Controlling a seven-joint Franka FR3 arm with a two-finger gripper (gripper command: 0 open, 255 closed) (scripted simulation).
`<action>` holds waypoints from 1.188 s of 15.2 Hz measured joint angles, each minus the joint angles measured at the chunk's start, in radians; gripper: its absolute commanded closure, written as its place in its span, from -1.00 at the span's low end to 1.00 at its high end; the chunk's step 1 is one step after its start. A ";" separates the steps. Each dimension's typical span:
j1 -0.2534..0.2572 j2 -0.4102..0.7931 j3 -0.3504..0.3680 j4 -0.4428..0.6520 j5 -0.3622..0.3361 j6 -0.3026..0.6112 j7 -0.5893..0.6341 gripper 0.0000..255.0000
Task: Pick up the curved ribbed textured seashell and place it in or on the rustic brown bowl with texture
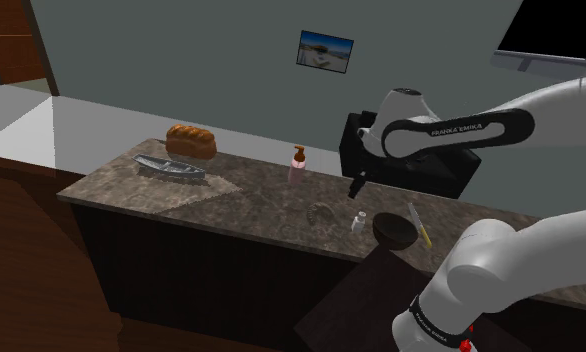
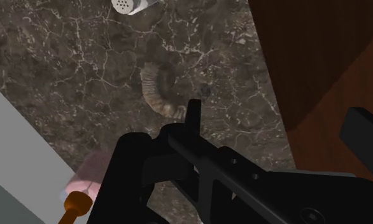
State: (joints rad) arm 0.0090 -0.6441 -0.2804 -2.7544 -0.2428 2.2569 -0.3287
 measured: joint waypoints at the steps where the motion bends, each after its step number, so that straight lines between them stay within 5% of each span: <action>1: 0.001 0.035 -0.019 -0.008 -0.014 0.059 -0.025 -1.00; 8: 0.045 0.328 -0.174 -0.028 -0.047 0.475 -0.231 -1.00; 11: 0.145 0.495 -0.276 0.015 0.072 0.641 -0.399 -1.00; 13: 0.236 0.589 -0.327 0.039 0.281 0.725 -0.611 -1.00; 14: 0.261 0.669 -0.308 0.083 0.479 0.762 -0.793 -1.00; 15: 0.234 0.731 -0.248 0.127 0.731 0.778 -1.022 -1.00; 16: 0.170 0.771 -0.170 0.163 0.907 0.791 -1.188 -1.00; 18: 0.061 0.833 -0.042 0.216 1.124 0.810 -1.394 -1.00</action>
State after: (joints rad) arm 0.0703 0.1890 -0.3228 -2.5389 0.8812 3.0671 -1.7225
